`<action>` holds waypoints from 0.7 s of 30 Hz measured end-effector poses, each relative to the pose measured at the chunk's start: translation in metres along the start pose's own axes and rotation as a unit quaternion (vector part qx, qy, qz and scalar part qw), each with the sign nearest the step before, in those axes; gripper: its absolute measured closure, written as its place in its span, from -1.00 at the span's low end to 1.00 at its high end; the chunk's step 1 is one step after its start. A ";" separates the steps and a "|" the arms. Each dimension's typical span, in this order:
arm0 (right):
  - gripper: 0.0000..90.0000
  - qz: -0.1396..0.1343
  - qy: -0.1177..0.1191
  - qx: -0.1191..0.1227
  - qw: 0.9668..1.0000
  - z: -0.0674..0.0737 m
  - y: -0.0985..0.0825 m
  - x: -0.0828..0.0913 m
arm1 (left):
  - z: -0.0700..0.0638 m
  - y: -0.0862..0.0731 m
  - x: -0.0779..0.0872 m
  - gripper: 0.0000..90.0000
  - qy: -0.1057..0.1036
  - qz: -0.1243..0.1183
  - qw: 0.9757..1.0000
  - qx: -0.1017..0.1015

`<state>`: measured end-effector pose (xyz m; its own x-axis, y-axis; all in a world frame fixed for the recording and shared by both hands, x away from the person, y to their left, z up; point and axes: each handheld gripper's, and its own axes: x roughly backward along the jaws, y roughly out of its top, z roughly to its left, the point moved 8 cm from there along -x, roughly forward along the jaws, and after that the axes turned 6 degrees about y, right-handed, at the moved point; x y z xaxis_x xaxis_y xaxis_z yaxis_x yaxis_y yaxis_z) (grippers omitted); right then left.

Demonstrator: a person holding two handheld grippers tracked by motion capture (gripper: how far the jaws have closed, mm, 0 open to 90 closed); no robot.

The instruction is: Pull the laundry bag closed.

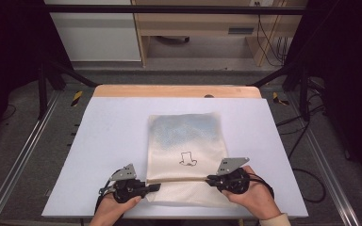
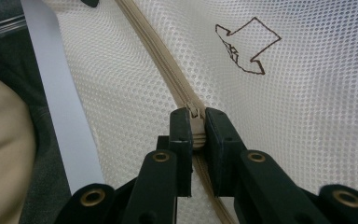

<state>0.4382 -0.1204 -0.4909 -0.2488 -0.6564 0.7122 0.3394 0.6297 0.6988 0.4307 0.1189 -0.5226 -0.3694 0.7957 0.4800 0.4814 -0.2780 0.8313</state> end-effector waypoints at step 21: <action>0.82 -0.004 -0.009 -0.016 1.000 -0.006 -0.015 0.013 | 0.001 0.000 0.000 0.93 0.002 0.001 1.000 0.001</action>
<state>0.4355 -0.1408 -0.4921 -0.2681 -0.6527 0.7086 0.3664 0.6112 0.7016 0.4310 0.1195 -0.5227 -0.3719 0.7931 0.4823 0.4831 -0.2783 0.8302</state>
